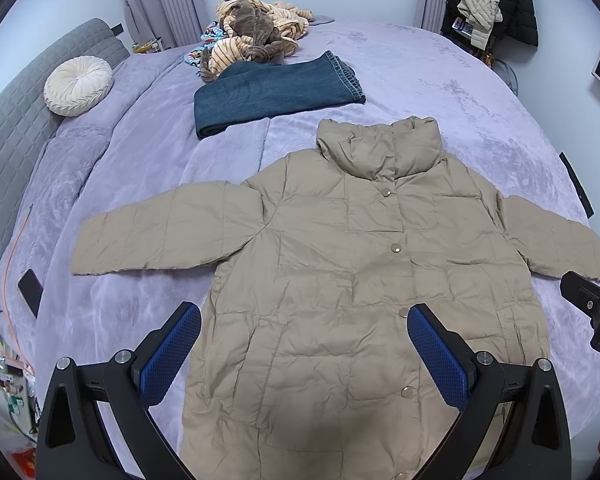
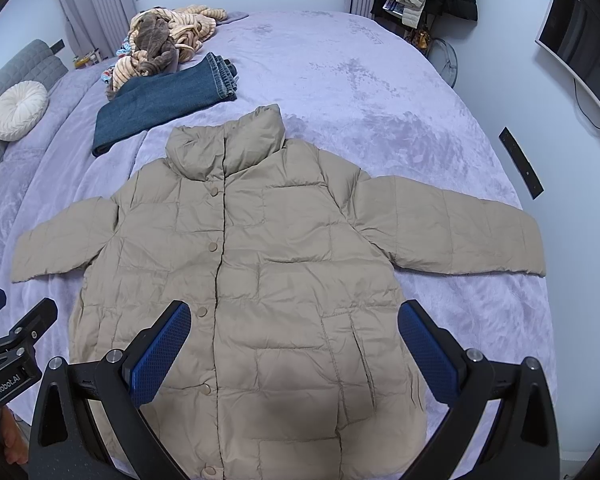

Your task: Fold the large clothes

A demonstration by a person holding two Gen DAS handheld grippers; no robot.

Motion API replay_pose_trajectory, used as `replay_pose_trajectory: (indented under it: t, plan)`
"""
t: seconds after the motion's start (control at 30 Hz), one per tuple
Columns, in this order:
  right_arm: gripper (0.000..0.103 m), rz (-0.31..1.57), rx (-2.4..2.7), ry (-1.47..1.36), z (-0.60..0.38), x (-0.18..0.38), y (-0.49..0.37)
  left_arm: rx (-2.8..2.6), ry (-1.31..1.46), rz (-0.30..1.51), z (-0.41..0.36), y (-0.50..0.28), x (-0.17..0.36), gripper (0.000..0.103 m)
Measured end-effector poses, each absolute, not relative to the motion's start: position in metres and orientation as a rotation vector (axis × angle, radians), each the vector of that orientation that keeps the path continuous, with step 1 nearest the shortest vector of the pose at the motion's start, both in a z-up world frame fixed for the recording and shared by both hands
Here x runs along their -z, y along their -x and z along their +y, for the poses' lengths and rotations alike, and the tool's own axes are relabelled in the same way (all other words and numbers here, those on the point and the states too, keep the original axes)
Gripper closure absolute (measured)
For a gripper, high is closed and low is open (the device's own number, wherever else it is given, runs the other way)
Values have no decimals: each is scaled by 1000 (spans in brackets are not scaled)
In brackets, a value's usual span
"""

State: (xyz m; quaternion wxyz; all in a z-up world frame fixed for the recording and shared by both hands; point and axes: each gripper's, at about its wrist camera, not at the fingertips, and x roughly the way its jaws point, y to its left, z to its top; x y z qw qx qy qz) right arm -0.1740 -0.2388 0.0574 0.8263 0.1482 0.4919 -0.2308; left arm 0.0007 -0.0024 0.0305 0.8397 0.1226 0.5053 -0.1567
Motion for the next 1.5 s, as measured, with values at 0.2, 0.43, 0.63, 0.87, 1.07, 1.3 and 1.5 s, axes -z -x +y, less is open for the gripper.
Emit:
replay_pose_trajectory:
  t: [0.2,0.43,0.63,0.87,1.07,1.3,1.5]
  plan:
    - [0,1045,492,-314,-238,-57,173,332,-259,1068,-2,-1,-31,0]
    - [0,1044,493,-314,-237,-57,173,332,-260,1070,-2,-1,-31,0]
    - [0,1045,493,-312,-236,-57,172,331,-260,1069,-3,-1,-31,0]
    - [0,1045,494,-312,-236,-57,172,332,-260,1069,-3,-1,-31,0]
    - [0,1045,494,-310,-235,-57,172,332,-260,1069,-3,-1,-31,0]
    - [0,1046,496,-309,-235,-57,171,332,-259,1071,-3,-1,-31,0]
    - [0,1049,494,-303,-234,-57,170,334,-257,1071,-2,-1,-31,0]
